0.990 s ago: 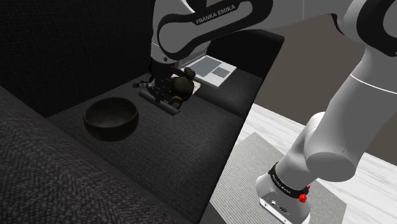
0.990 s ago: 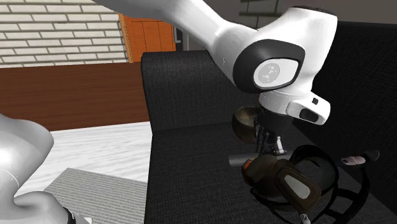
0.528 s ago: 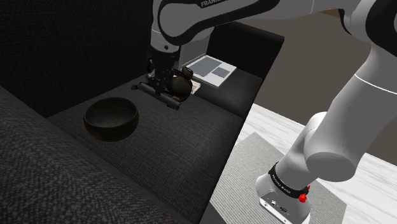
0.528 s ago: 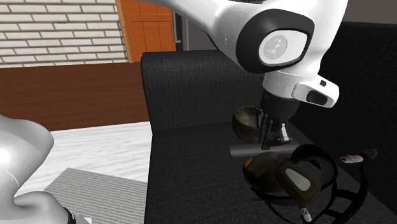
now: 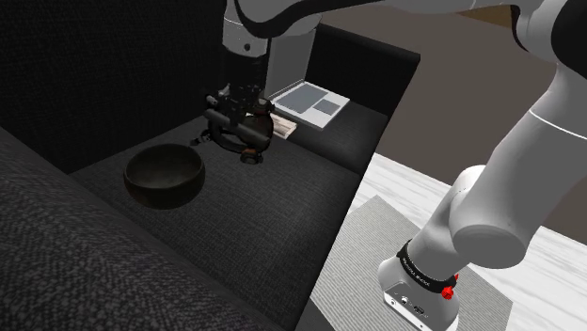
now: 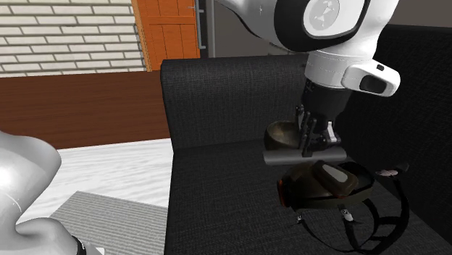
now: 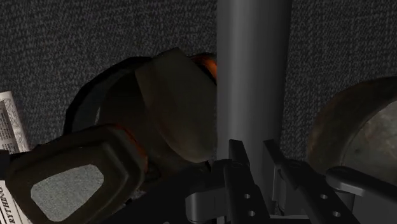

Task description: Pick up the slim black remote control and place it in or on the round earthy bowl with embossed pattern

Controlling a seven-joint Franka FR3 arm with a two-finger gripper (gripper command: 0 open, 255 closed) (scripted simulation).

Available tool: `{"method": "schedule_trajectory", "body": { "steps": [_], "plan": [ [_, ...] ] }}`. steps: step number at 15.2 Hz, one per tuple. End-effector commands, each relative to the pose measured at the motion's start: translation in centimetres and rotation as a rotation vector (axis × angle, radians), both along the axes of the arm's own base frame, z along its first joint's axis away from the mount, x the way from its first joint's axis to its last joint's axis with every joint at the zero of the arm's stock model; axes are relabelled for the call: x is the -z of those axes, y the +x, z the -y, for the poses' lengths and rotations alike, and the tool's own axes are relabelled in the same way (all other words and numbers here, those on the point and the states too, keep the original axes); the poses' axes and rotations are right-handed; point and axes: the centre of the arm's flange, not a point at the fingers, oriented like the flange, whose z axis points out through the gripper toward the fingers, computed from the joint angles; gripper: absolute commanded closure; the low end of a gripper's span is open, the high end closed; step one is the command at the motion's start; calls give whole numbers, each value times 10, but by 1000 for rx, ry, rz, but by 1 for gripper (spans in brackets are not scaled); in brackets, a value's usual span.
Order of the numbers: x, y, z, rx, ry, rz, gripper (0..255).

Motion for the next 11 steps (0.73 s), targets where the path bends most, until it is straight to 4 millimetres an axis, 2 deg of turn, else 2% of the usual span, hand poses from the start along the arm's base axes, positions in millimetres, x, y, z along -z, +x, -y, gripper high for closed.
{"method": "schedule_trajectory", "body": {
  "steps": [1, 4, 11],
  "plan": [
    [-11, 0, 0, 0, 0, 0, 255],
    [-27, 0, 0, 0, 0, 0, 255],
    [-21, -12, -91, 0, 0, 0, 255]
  ]
}}
